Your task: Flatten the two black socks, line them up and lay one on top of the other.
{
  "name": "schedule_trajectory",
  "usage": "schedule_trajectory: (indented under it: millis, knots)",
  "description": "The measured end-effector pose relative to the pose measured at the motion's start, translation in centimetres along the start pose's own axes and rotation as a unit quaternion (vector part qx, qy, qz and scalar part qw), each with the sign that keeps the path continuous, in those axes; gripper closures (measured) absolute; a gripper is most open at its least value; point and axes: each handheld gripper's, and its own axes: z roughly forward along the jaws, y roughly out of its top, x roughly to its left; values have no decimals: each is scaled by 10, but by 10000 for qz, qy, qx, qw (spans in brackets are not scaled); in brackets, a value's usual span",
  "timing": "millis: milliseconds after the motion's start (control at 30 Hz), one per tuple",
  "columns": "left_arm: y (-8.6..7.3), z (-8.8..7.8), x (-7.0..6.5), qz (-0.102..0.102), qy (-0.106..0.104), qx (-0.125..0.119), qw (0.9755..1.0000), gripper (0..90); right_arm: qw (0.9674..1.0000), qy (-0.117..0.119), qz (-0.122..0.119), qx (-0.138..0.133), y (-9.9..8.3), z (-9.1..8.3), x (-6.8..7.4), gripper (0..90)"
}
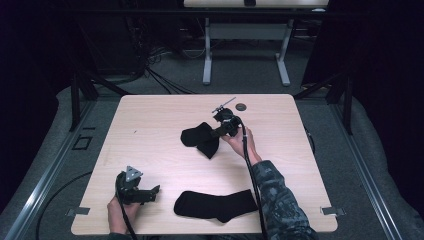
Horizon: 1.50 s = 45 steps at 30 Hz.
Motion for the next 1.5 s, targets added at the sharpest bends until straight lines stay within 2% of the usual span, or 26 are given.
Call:
schedule_trajectory:
  millis: [167,300,433,533,667,733,800,833,900,967,1033,1067,1133,1167,1200,1267,1400,1500]
  knots:
    - [0,0,0,0,-2,-2,10000,16,9989,84,-345,-293,-3,-25,19,858]
    - [0,0,0,-1,-5,5,10000,16,9976,198,-440,-489,-8,-44,33,858]
    - [0,0,0,2,-3,-1,10000,16,9957,453,-476,-658,-14,-61,45,858]
    - [0,0,0,1,-4,-2,10000,16,9938,670,-424,-782,-20,-73,53,857]
    - [0,0,0,1,-5,-3,10000,17,9890,1060,-332,-976,-35,-84,59,856]
    - [0,0,0,0,-5,0,10000,17,9878,1212,-241,-944,-45,-81,58,855]
    - [0,0,0,2,-5,-8,10000,18,9891,1242,-70,-785,-57,-70,50,854]
    - [0,0,0,4,-4,-8,10000,19,9907,1185,-5,-664,-64,-63,45,853]
    - [0,0,0,7,-4,-11,10000,20,9960,839,84,-311,-76,-47,34,848]
    - [0,0,0,6,-4,-10,10000,20,9978,634,178,-72,-86,-33,22,835]
    - [0,0,0,6,-4,-8,10000,20,9974,654,290,116,-93,-24,11,807]
    - [0,0,0,7,0,-9,10000,21,9979,554,303,163,-95,-20,7,776]
    - [0,0,0,7,2,-8,10000,20,9989,348,147,270,-98,-15,4,689]
    - [0,0,0,6,-2,-3,10000,20,9985,400,267,271,-100,-12,3,632]
    - [0,0,0,11,-3,1,10000,20,9987,332,234,299,-101,-12,1,591]
    - [0,0,0,-6,-4,-2,10000,19,9990,280,302,172,-102,-15,1,489]
    - [0,0,0,42,-47,2,10000,20,9996,151,200,-161,-103,-33,3,318]
    - [1,-2,5,44,-228,39,9997,30,9995,122,137,-238,-106,-44,9,230]
